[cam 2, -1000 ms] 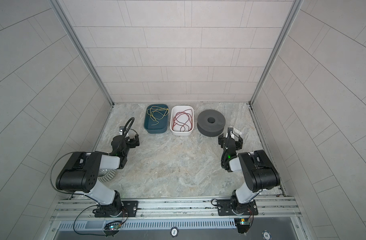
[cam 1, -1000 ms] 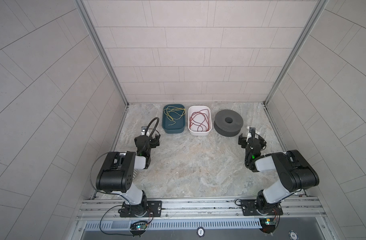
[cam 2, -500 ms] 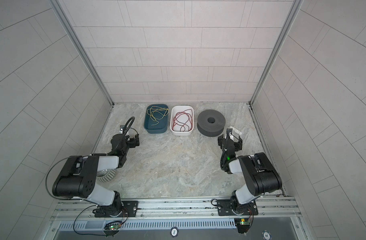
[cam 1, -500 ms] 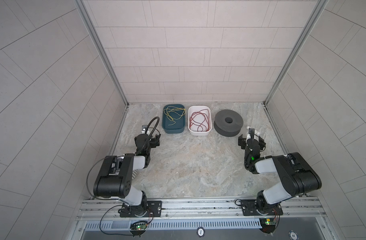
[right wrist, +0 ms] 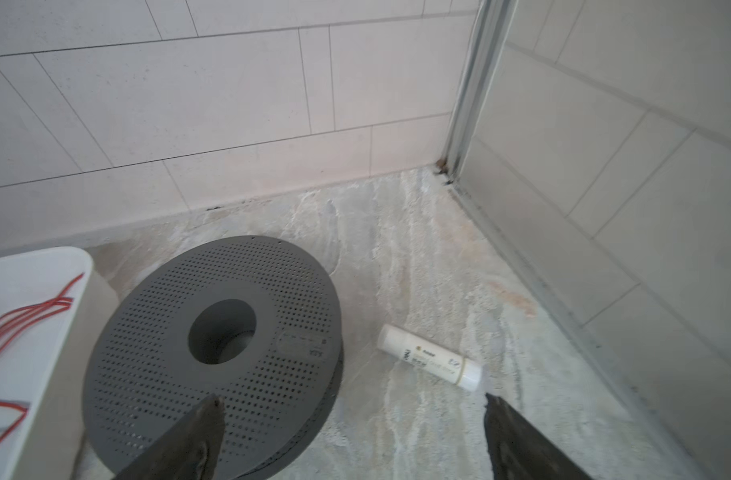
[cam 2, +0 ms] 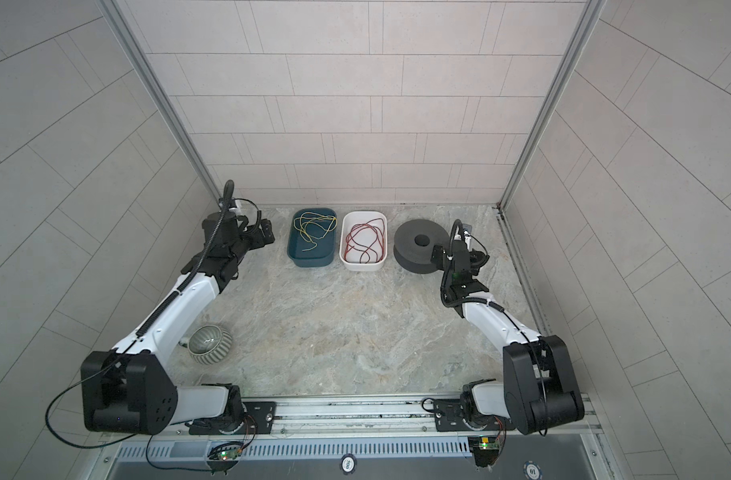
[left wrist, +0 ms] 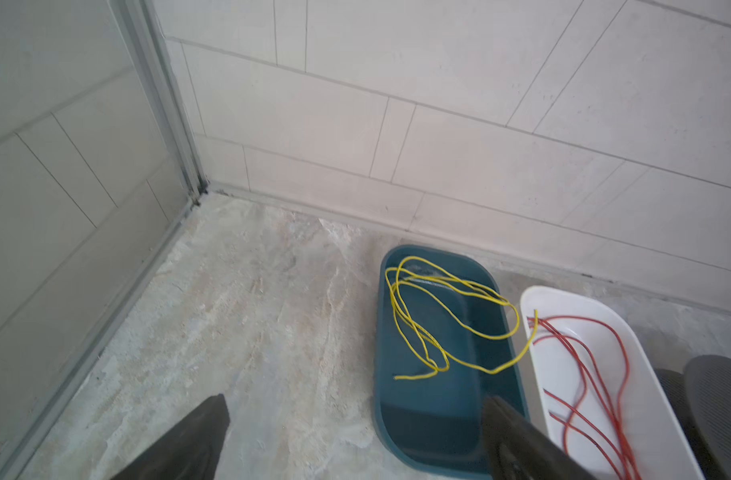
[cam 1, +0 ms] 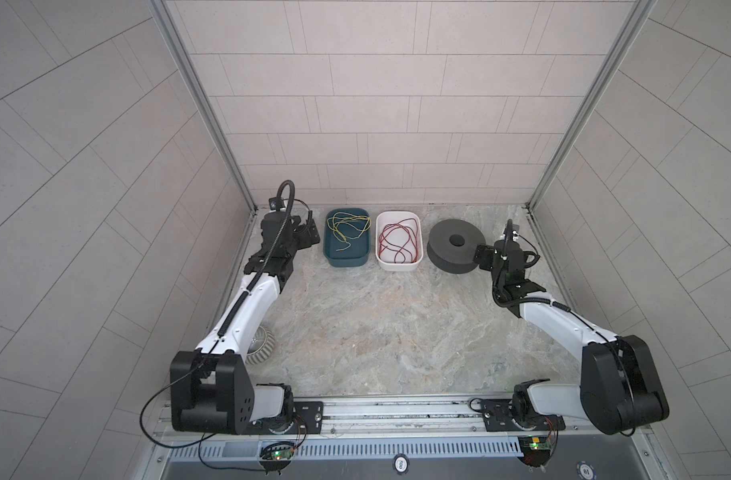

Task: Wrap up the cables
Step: 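Reach the right gripper to the grey spool while the left arm rises over the tubs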

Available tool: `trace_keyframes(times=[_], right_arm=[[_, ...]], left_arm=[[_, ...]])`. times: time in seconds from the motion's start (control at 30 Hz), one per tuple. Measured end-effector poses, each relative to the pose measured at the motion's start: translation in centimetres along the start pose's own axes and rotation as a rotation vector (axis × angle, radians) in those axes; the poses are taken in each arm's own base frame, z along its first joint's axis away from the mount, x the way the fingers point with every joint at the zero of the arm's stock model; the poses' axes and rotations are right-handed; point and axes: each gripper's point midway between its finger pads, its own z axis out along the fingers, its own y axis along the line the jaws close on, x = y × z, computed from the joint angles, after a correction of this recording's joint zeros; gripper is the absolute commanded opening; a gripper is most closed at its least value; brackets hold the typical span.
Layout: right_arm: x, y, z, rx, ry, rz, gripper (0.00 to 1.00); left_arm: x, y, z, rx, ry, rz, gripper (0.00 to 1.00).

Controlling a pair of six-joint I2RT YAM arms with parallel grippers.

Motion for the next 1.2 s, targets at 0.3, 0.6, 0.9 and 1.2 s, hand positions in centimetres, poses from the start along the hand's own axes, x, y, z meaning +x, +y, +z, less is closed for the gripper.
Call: trace_keyframes(times=[0.3, 0.6, 0.9, 1.2], right_arm=[[5.4, 0.9, 2.4, -0.216, 0.259, 0.357, 0.88], [8.4, 0.1, 5.7, -0.354, 0.295, 0.738, 0.79], [4.1, 2.3, 7.6, -0.518, 0.185, 0.867, 0.7], [5.9, 2.7, 10.2, -0.551, 0.205, 0.986, 0.63]], left_arm=[[4.4, -5.6, -2.8, 0.23, 0.238, -0.064, 1.0], [3.8, -10.9, -8.0, 0.428, 0.198, -0.019, 1.0], [4.1, -11.5, -8.6, 0.456, 0.207, -0.027, 1.0], [4.4, -11.9, -8.7, 0.469, 0.217, -0.021, 1.0]])
